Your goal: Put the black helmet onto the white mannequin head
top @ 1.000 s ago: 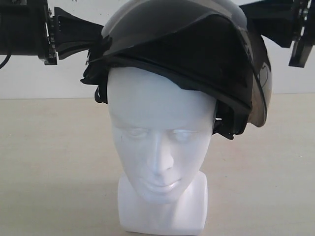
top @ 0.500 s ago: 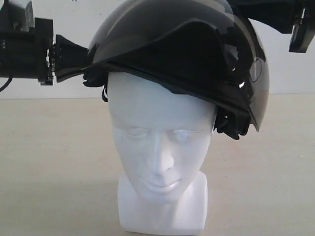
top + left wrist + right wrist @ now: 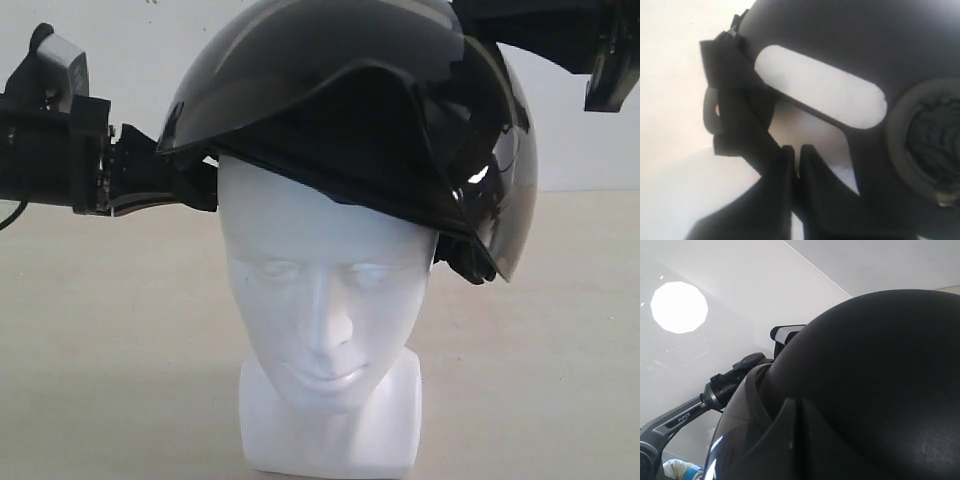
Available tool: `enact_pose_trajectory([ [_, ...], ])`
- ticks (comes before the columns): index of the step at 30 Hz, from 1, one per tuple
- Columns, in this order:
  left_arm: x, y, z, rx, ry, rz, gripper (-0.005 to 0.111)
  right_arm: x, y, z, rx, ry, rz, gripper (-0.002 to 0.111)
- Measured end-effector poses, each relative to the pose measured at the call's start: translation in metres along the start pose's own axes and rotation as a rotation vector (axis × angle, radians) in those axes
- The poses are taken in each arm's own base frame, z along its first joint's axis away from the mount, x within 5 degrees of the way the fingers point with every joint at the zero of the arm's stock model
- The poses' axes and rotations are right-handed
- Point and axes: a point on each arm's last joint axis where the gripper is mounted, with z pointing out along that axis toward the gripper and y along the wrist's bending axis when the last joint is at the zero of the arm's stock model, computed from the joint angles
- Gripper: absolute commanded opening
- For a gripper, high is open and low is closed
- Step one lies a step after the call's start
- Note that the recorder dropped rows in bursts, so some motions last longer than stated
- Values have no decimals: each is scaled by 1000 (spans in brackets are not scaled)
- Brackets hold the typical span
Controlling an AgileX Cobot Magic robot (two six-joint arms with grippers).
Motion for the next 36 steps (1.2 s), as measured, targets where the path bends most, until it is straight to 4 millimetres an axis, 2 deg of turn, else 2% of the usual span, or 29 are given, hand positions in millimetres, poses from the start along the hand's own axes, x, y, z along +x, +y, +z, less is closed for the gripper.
enact_pose_trajectory([
  [9, -12, -1, -64, -119, -147, 19, 4, -11, 14, -1, -12, 1, -51, 0],
  [14, -22, -17, -76, -137, -183, 62, 4, -17, 20, -2, 24, 2, -74, 0],
  [18, -41, -50, -78, -119, -204, 165, 4, -21, 15, -7, 123, -31, -58, 0],
  [21, -57, -83, -74, -80, -206, 284, 4, -23, 13, -19, 257, -74, -69, 0],
  [23, -66, -102, -73, -56, -214, 354, 4, -19, 10, -30, 342, -97, -52, 0],
  [25, -73, -111, -75, -50, -225, 393, 4, -11, 4, -39, 410, -100, -18, 0],
  [28, -81, -110, -75, -45, -231, 402, 4, 9, -15, -41, 468, -57, 68, 0],
  [31, -84, -95, -67, -41, -212, 368, 4, 25, -36, -40, 503, -10, 139, 0],
  [36, -83, -79, -45, -4, -159, 323, 4, 33, -53, -39, 517, 19, 195, 0],
])
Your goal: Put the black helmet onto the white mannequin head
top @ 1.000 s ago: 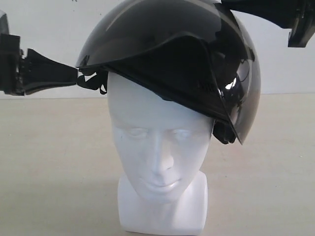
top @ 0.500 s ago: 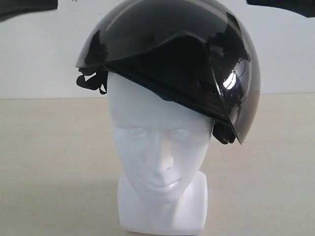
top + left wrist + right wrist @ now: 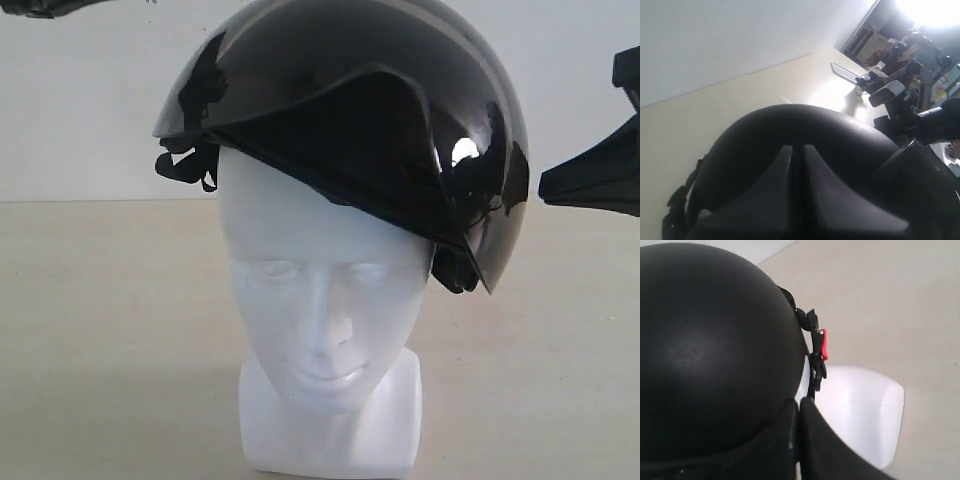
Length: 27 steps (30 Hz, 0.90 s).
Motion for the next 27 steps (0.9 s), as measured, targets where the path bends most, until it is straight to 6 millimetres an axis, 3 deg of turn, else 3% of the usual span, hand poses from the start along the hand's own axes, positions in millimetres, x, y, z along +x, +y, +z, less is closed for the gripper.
enact_pose_trajectory([
  [5, 11, 4, 26, 59, 57, -30, 4, -2, 6, 0, -68, -17, 8, 0],
  [10, 28, 16, 31, 58, 89, -98, 4, -2, 12, 0, -121, -21, -6, 0],
  [16, 44, 24, 32, 60, 66, -192, 4, 3, 24, 13, -108, -5, -82, 0],
  [20, 55, 28, 31, 41, 59, -242, 4, -12, 41, 5, -120, -65, -136, 0],
  [23, 66, 34, 31, 17, 65, -276, 4, -20, 64, -4, -221, -77, -136, 0],
  [27, 79, 39, 30, -9, 57, -323, 4, -20, 68, -5, -244, -67, -128, 0],
])
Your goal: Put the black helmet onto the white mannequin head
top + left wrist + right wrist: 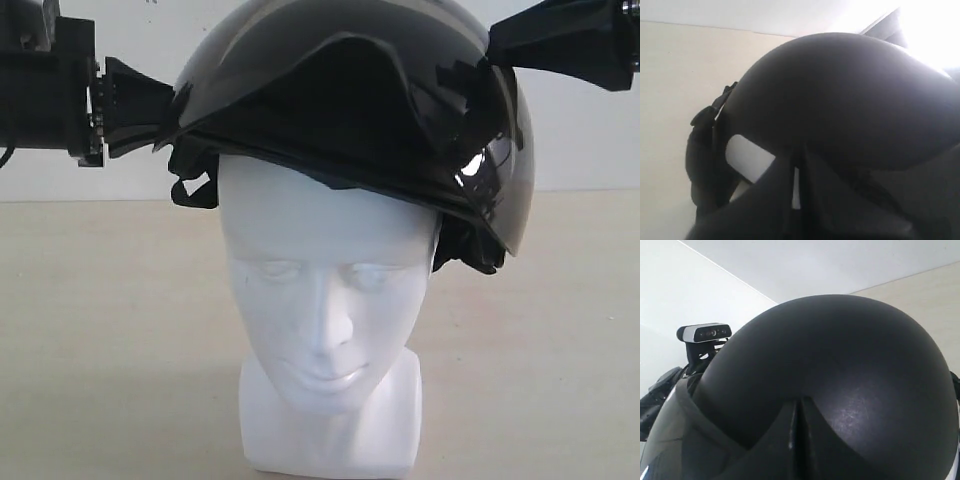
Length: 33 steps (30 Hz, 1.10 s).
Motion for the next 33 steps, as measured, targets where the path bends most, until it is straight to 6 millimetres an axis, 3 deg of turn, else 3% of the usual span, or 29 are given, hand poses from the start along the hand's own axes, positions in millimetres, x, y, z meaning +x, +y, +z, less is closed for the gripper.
enact_pose_trajectory([
  [6, 22, 5, -5, -66, 42, 2, 4, 0, 2, 0, -17, 6, 3, 0],
  [7, 32, 2, -2, -35, 96, 1, 4, 2, 3, 0, -30, 22, 1, 0],
  [10, 38, -4, -3, -17, 107, 7, 4, 2, 4, 0, -35, 18, 5, 0],
  [16, 44, -13, -8, -15, 96, 28, 4, -3, 9, -1, -51, 2, -26, 0],
  [24, 45, -37, -19, -10, 96, 113, 4, -14, 34, -8, -101, 11, -107, 0],
  [33, 51, -32, -22, 6, 102, 62, 4, -15, 40, -11, -120, 30, -111, 0],
])
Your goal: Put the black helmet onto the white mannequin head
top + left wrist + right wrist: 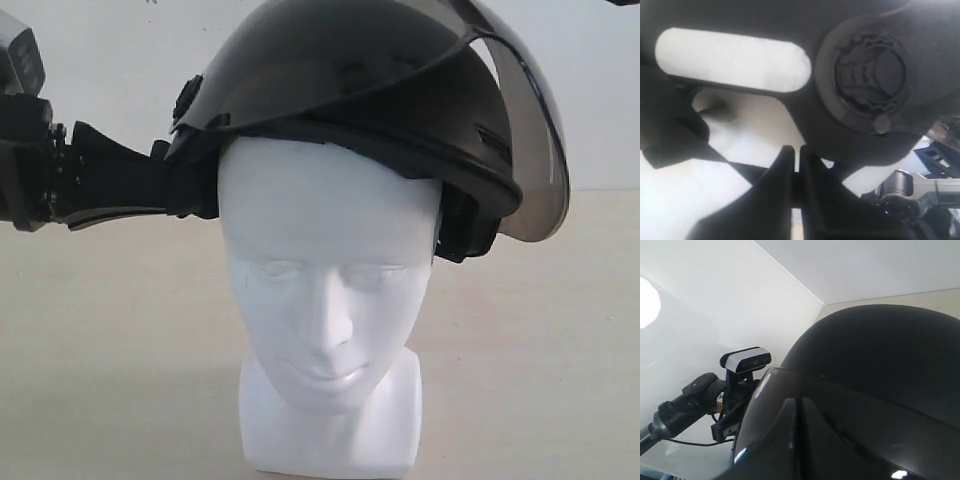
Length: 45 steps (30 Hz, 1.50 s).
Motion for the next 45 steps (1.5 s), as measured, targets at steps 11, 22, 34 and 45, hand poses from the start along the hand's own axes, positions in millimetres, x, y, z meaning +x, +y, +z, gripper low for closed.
enact_pose_trajectory([
  [11, 6, 27, 6, 16, 10, -96, 4, 1, 1, 0, -7, 12, 1, 0],
  [22, 11, 44, 13, 31, 37, -124, 4, 1, 1, 0, -7, 12, -5, 0],
  [34, -16, 37, 9, 8, 19, -39, 4, -1, -4, 0, 53, -5, -28, 0],
  [45, -18, 35, 8, 4, 17, -84, 41, -3, -7, 0, 76, -29, -41, 0],
])
